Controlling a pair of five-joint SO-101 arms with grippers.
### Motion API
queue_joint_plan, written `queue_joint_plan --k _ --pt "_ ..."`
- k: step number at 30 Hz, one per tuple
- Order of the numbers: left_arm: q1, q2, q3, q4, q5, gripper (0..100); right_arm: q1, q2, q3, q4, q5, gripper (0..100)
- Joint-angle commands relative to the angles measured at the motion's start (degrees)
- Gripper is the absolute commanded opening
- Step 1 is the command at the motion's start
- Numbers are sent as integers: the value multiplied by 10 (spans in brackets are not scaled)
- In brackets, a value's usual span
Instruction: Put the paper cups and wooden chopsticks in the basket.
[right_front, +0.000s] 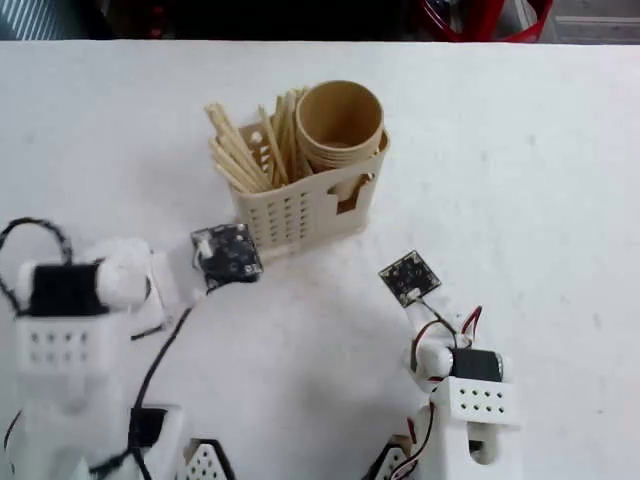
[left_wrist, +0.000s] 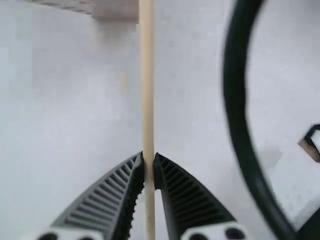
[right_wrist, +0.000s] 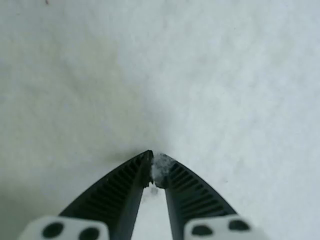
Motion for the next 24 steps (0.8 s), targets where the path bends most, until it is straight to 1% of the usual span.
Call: queue_joint_plan --k 1,3,5,8,10,12,14,16,18,19,24 --pt "8 -50 -90 5 33 21 2 -6 -4 -9 1 17" --pt "16 -51 -131 4 41 21 2 -6 -4 -9 1 17" --pt "42 -56 -177 2 98 21 2 -6 -4 -9 1 17" --pt "116 -53 -265 -17 231 21 2 -6 -4 -9 1 17" --pt "173 -52 -312 -69 348 21 1 -6 -4 -9 1 17" --pt "219 -53 -334 -146 437 21 1 -6 -1 -9 1 17" --pt "263 -53 -319 -254 491 21 1 -6 0 -10 1 17" --pt "287 -54 -262 -381 533 21 1 -6 0 -10 1 17" --pt "289 -55 -187 -498 577 21 1 -6 0 -10 1 17" --pt "289 -55 -149 -544 593 21 1 -6 0 -10 1 17" --pt "262 -51 39 -739 651 21 2 -6 2 -23 1 17"
